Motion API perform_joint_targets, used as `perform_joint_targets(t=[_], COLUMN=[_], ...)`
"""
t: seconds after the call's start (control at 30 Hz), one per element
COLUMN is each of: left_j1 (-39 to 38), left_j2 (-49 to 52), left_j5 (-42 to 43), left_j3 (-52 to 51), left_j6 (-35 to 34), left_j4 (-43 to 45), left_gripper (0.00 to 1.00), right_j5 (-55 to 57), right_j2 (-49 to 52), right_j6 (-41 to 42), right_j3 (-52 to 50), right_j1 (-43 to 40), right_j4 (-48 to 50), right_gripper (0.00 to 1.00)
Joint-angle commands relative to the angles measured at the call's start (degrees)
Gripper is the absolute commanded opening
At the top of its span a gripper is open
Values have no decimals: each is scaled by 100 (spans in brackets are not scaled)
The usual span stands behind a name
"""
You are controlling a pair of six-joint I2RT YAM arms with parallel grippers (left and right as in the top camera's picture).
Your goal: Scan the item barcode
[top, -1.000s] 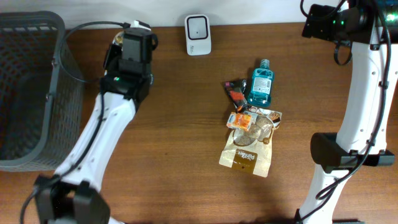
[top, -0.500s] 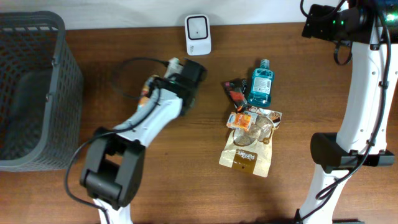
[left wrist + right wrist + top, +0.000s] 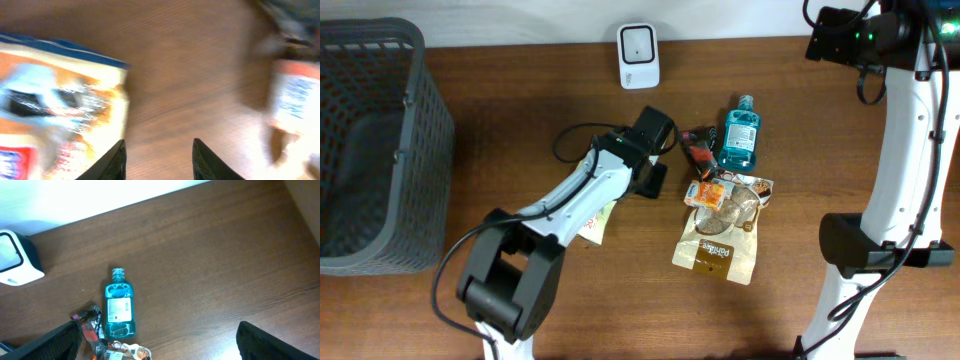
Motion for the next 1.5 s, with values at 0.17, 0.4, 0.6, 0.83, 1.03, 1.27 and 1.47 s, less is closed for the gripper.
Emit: perform_joint_targets(t=[0.17,0.4,0.6,0.83,1.03,1.27,1.47], left_j1=[826,1346,1228,1217,1217,1386,1486], left_j2=[-1534,-975,-111,448,-216,-1475,-1248], left_j5=[-535,236,546,898,1561,-579,-981], left_j3=[684,-42,-538,-535,-264,-76,-306], left_j6=[-79,-372,-463,-520,-501,-422,-667], left_j4=[-793,-1078,-643,-699,-846,-887,-940], left_gripper=[2,0,0,0,0,0,0], right_j5=[111,111,109,111,111,111,111], right_j2=[20,20,20,20,20,20,20], right_j6=[28,28,28,28,28,28,28], right_j3=[2,2,2,0,2,0,2], right_j1=[-11,-11,-11,-11,-11,-11,-11], right_j4=[-35,-35,-33,-35,-35,-33,-33], right_gripper=[98,99,98,98,98,99,98])
